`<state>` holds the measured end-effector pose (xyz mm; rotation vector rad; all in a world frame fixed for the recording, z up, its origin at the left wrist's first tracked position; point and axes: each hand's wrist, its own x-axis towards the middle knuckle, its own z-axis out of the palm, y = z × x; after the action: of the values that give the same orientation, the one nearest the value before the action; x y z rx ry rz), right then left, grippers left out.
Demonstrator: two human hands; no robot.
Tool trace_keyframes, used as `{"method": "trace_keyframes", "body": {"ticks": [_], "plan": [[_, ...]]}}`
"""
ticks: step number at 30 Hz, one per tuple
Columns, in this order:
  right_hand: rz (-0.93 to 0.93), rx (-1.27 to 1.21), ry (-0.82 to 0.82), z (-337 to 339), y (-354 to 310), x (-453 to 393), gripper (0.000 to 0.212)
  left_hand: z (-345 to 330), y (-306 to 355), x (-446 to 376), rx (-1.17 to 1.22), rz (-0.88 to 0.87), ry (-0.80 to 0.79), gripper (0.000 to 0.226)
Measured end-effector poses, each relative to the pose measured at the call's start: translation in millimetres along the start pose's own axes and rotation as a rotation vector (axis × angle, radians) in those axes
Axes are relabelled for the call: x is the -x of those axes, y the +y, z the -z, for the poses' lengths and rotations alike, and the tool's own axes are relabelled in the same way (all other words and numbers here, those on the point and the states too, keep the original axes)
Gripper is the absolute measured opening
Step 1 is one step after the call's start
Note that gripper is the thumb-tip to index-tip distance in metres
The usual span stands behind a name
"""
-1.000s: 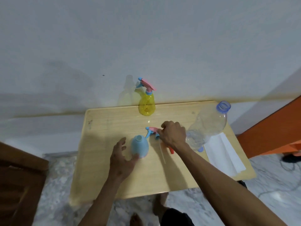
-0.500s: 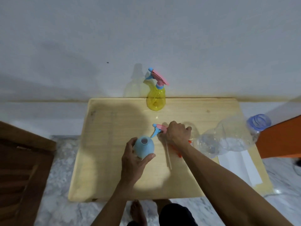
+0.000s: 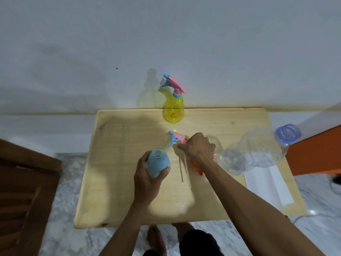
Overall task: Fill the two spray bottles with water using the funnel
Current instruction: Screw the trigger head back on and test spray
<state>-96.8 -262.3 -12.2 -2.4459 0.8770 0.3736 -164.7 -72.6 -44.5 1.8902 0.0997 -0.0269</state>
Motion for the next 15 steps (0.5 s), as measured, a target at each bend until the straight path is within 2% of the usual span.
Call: {"method": "trace_keyframes", "body": {"ticks": [5,8,12,15], "plan": [[0.017,-0.198,0.026,30.5,-13.7,28.3,0.038,17.8,27.4,-1.7,0.212,-0.013,0.023,0.078],[0.047,-0.403,0.075,53.2,-23.6,51.6,0.031,30.6,56.4,-4.6,0.259,-0.091,0.033,0.069],[0.126,-0.715,0.097,91.0,-39.1,86.2,0.026,46.4,86.9,-8.1,0.348,-0.147,0.046,0.063],[0.186,-0.881,0.113,119.5,-50.9,111.3,0.032,53.7,108.6,-7.1,0.412,-0.184,0.088,0.063]]}}
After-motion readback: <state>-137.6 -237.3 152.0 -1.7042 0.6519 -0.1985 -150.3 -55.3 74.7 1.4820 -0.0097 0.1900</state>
